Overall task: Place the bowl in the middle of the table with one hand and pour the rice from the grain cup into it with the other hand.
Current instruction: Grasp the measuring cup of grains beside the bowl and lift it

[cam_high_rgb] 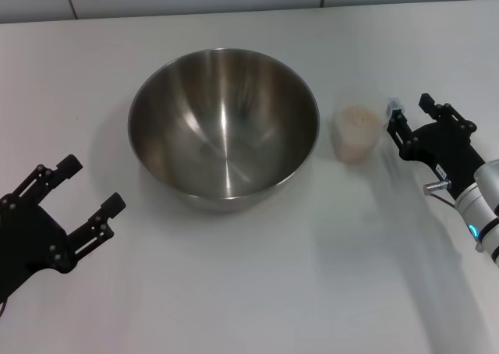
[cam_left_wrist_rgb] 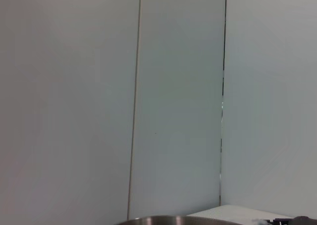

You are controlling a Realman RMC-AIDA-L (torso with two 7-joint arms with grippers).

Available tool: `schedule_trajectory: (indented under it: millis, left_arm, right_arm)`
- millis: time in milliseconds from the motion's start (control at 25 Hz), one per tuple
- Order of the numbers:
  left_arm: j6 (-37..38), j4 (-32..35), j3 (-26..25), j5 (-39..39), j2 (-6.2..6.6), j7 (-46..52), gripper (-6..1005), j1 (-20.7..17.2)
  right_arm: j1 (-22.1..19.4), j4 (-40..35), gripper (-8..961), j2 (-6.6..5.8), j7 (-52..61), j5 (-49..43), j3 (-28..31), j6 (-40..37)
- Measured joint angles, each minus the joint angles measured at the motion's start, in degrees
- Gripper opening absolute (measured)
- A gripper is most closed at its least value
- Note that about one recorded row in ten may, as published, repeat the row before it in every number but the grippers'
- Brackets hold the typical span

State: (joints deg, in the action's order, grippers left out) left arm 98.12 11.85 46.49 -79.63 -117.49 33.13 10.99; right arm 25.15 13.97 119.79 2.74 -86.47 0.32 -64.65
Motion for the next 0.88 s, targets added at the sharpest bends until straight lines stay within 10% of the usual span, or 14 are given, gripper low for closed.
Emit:
schedule_trajectory:
  millis: [880]
  left_arm:
    - [0.06,0.02,-0.07,0.0,0.25,-0.09,808,0.44]
  right_arm:
    - [0.43,0.44,11,0.09,0.08,-0.11,0.3,-0.4]
